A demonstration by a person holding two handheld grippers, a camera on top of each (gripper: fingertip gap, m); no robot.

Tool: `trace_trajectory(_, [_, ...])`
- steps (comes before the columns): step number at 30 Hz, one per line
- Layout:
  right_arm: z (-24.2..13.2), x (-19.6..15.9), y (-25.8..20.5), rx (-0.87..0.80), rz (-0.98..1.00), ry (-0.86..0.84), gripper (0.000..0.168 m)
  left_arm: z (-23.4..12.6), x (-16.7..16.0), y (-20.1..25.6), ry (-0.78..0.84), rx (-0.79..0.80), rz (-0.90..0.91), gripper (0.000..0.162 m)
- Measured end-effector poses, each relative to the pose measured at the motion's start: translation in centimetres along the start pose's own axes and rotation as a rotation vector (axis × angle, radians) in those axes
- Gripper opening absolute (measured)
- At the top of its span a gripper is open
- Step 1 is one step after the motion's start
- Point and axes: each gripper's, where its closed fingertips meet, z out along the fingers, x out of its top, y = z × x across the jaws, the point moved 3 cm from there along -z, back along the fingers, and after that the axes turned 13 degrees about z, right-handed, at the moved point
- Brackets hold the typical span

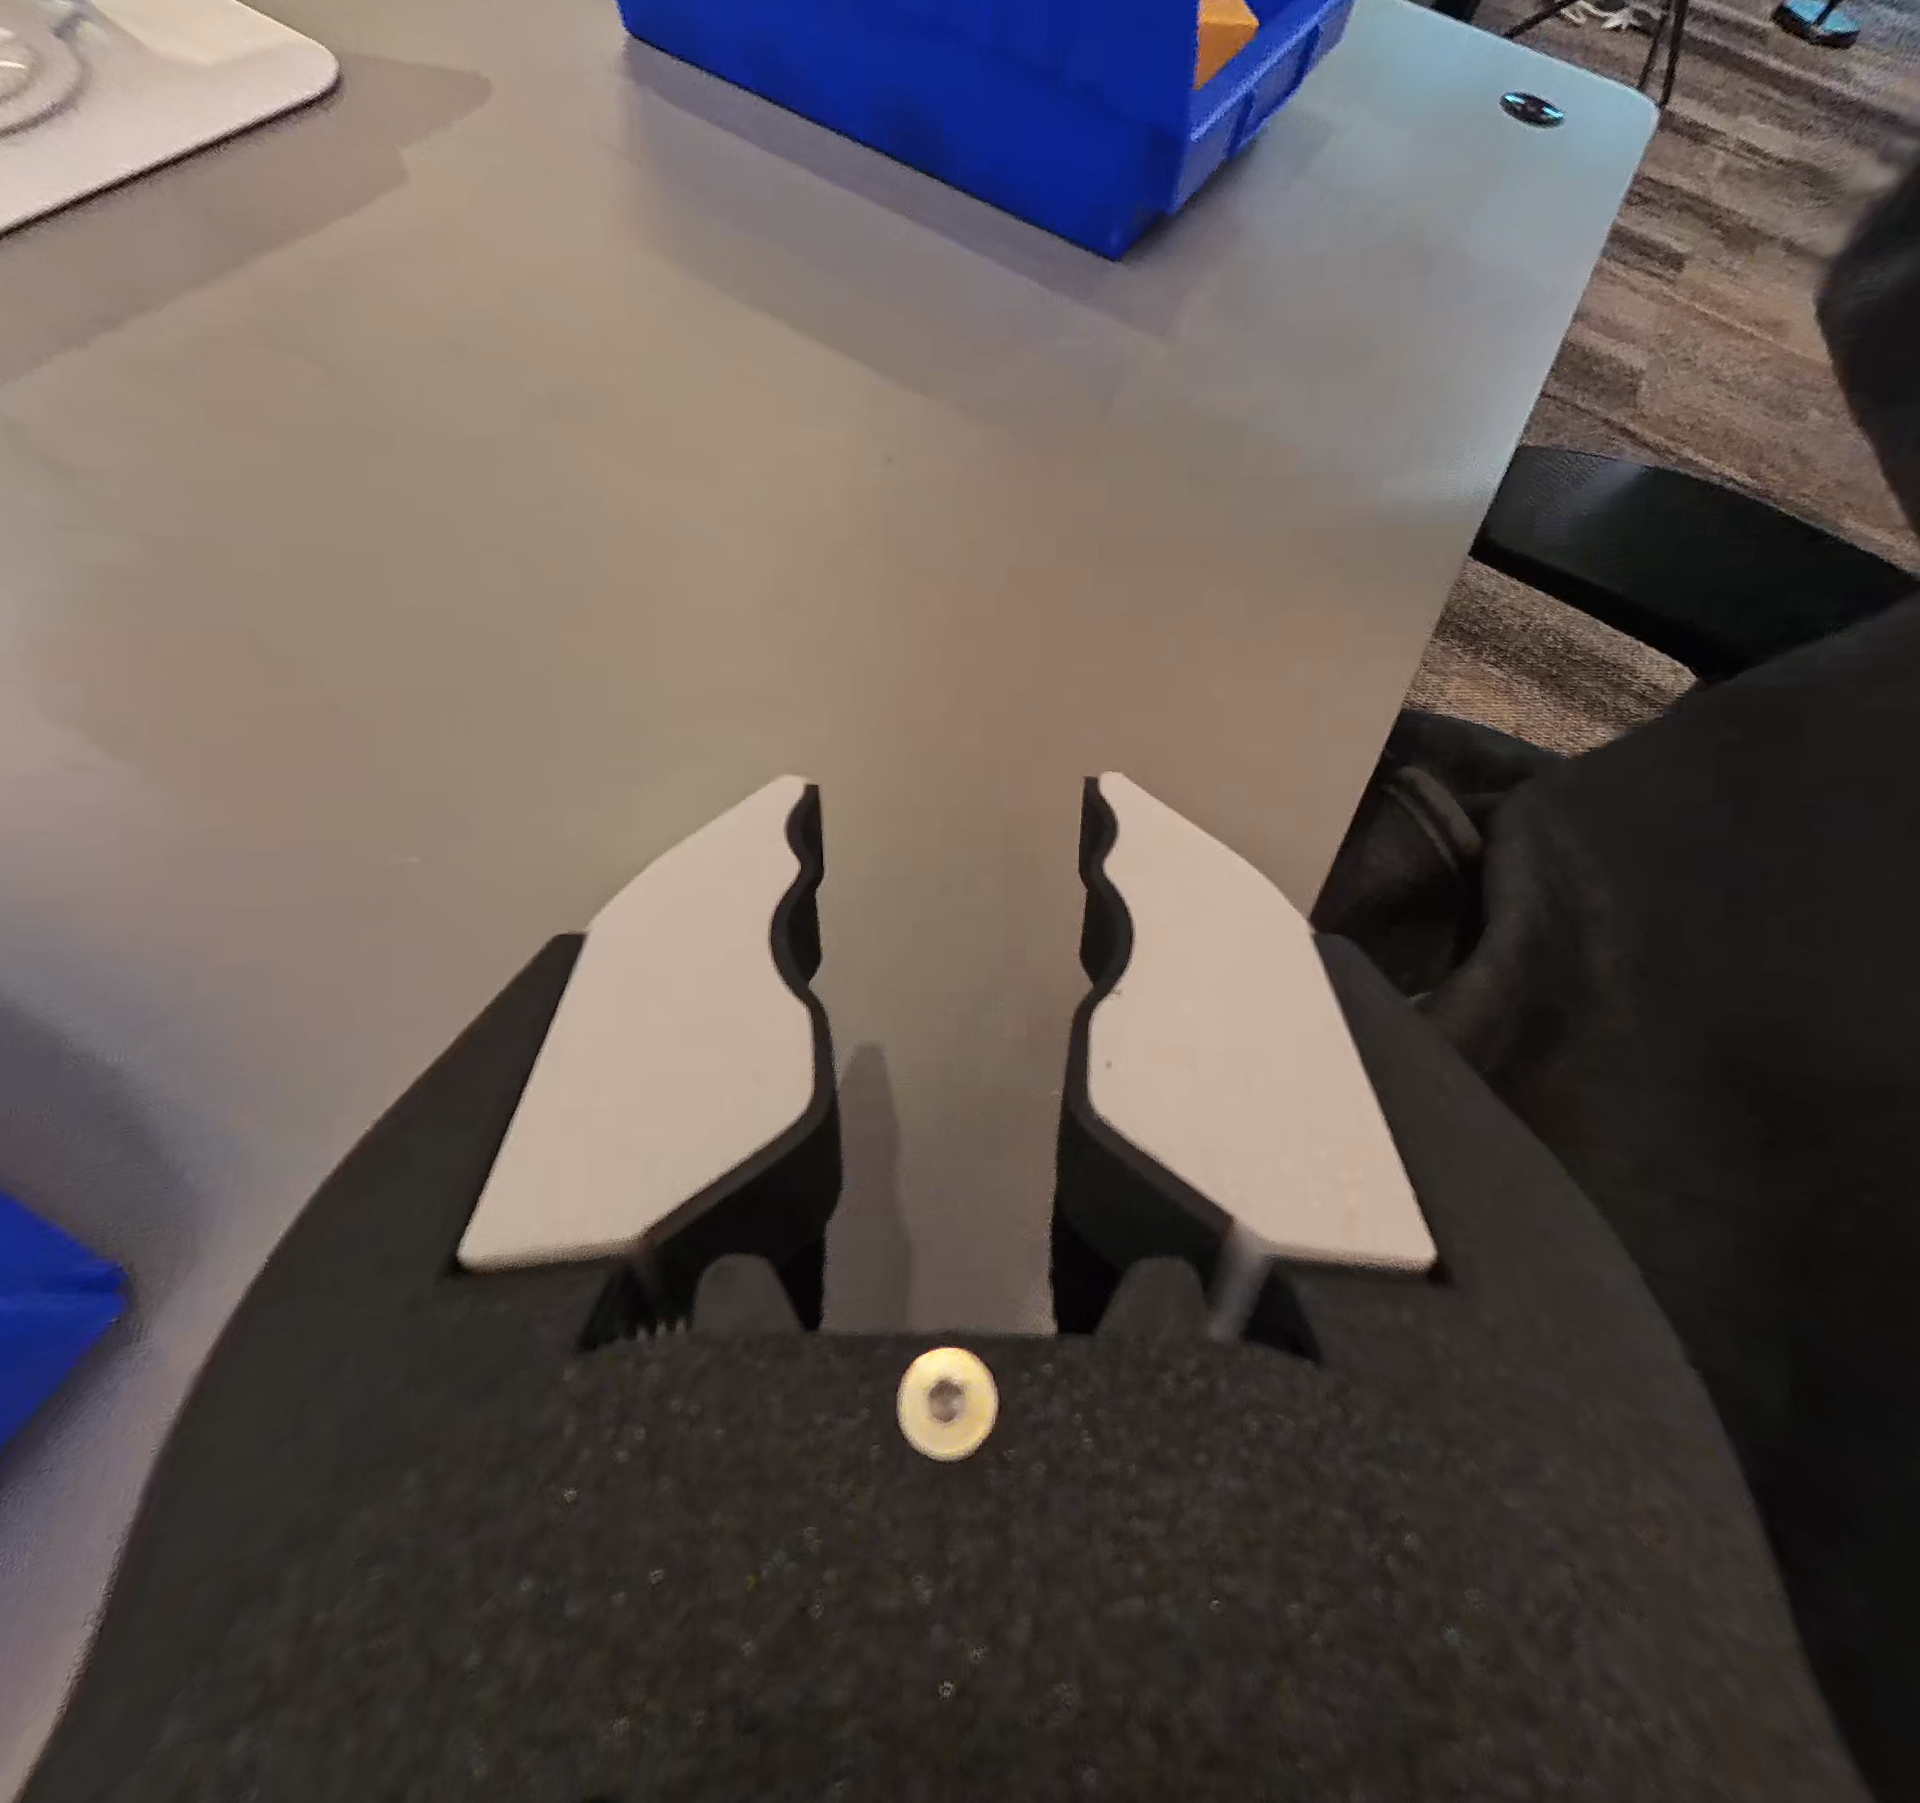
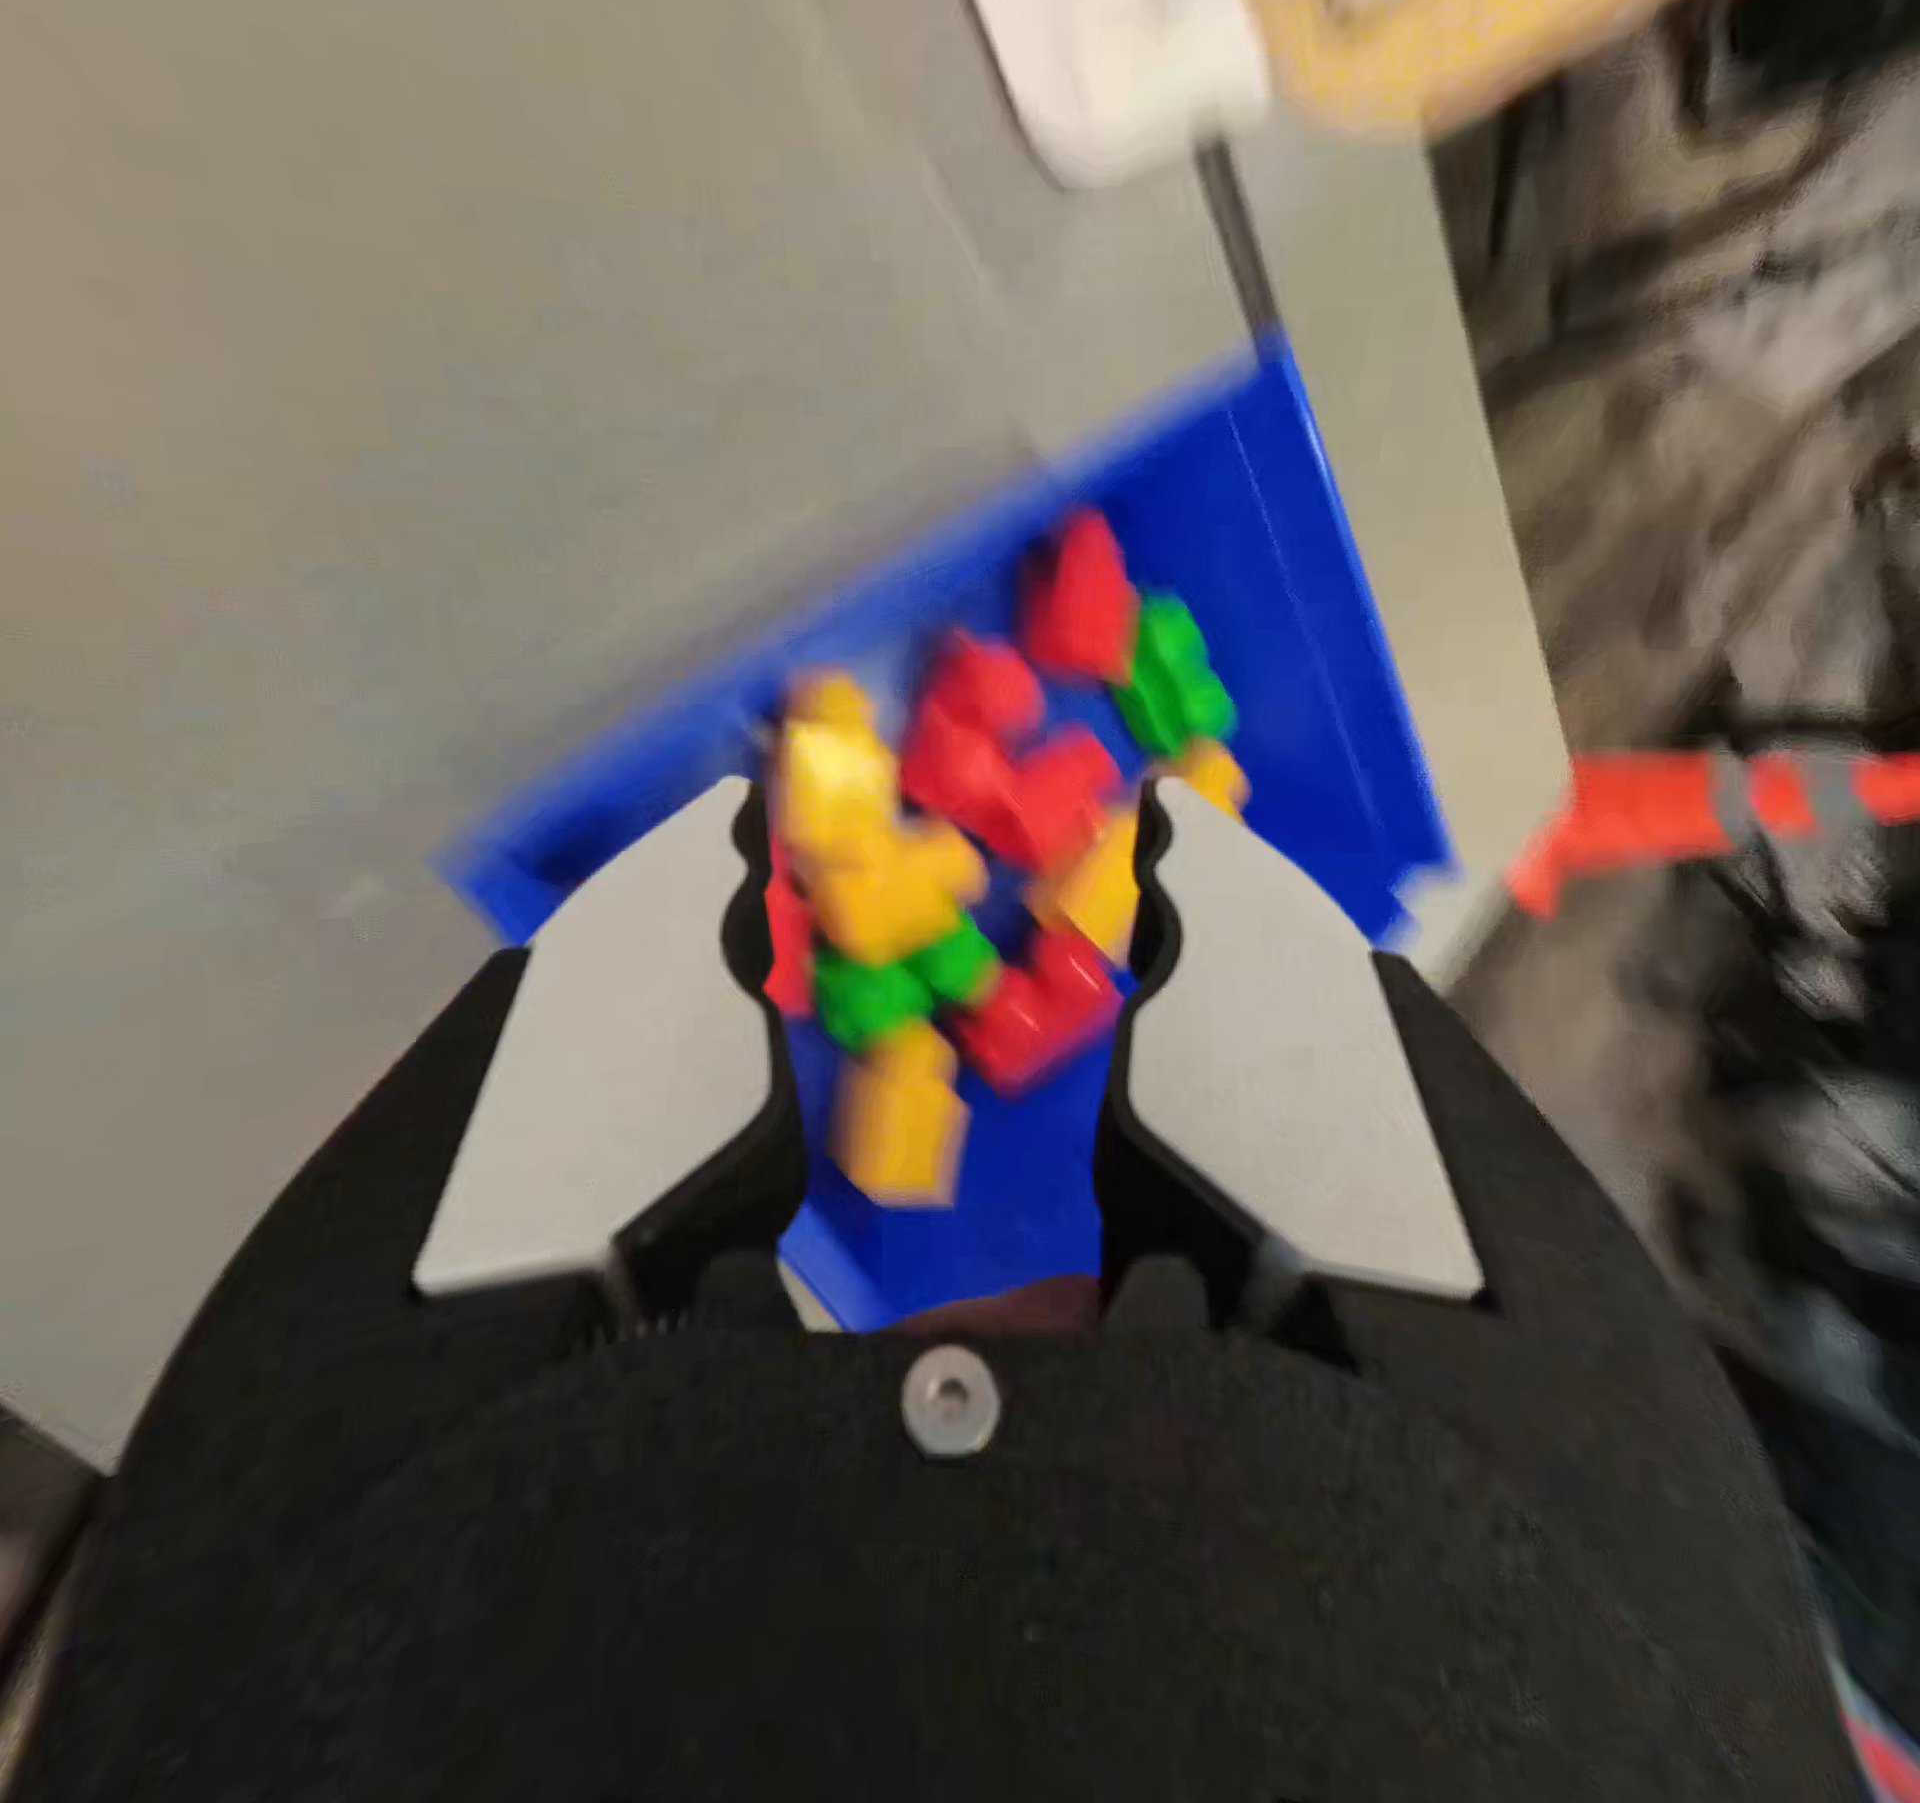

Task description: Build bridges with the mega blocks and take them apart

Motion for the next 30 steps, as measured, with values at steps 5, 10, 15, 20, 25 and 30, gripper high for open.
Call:
trace_trajectory(5, [-2.9, 2.9, -18.5, 0.632, 0.295, 0.609, 0.051, -1.0, 0.0, -1.6, -0.013, 0.073, -0.035, 0.055])
trace_trajectory(10, [-1.7, 2.6, -25.4, 0.857, 0.475, 0.612, 0.059, -3.2, 0.6, -3.3, 0.017, 0.171, -0.096, 0.058])
trace_trajectory(15, [0.5, 2.0, -25.0, 0.763, 0.560, 0.583, 0.059, -6.9, 0.8, -6.8, 0.005, 0.346, -0.145, 0.057])
trace_trajectory(20, [0.8, 1.9, -24.7, 0.743, 0.558, 0.589, 0.052, -11.3, -0.1, -13.6, -0.062, 0.568, -0.243, 0.060])
trace_trajectory(25, [1.8, 1.4, -25.6, 0.747, 0.505, 0.549, 0.052, -11.7, -1.3, -20.1, -0.272, 0.633, -0.158, 0.064])
trace_trajectory(30, [1.4, 1.3, -26.0, 0.738, 0.470, 0.558, 0.049, -11.1, -4.1, -26.3, -0.537, 0.686, -0.082, 0.065])
